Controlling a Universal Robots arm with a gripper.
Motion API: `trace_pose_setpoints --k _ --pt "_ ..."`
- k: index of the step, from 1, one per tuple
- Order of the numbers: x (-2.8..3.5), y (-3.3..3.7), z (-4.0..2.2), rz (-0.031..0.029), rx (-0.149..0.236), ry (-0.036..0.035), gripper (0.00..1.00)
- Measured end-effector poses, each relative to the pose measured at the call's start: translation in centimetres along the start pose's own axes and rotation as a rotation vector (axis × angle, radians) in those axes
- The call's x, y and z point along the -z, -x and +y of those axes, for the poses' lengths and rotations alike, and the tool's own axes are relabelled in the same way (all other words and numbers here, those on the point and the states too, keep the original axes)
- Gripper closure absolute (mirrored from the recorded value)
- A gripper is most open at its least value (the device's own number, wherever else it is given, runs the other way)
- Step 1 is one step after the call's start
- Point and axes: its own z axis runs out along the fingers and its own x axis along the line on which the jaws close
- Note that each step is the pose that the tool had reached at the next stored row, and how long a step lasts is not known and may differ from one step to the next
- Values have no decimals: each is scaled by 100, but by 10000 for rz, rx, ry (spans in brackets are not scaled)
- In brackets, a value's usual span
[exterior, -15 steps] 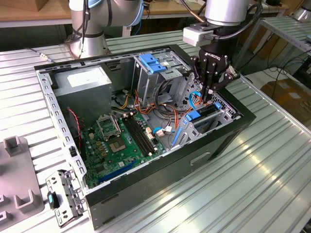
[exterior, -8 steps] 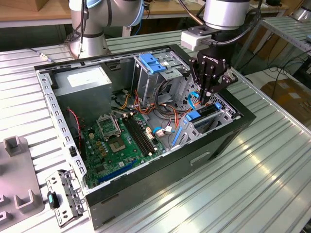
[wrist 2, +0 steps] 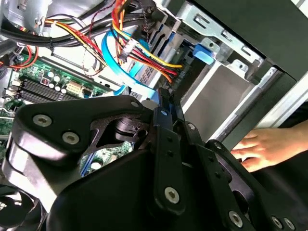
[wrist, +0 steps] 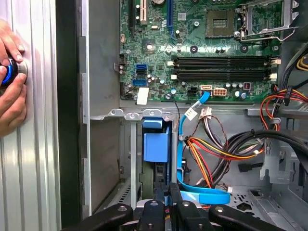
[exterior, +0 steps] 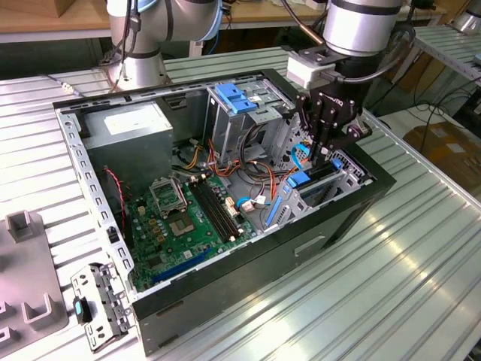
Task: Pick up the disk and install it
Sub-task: 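Insert the second disk wire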
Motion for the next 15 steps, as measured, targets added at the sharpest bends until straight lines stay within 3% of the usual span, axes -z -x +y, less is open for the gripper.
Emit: trace_pose_setpoints --k 1,6,12,15 --pt "-1 -6 3 -26 -3 -9 84" --pt "-11 -51 10 -378 -36 -57 84" --pt "-40 -143 11 -717 -70 -135 84" --pt "-51 -167 13 -946 -93 -176 84"
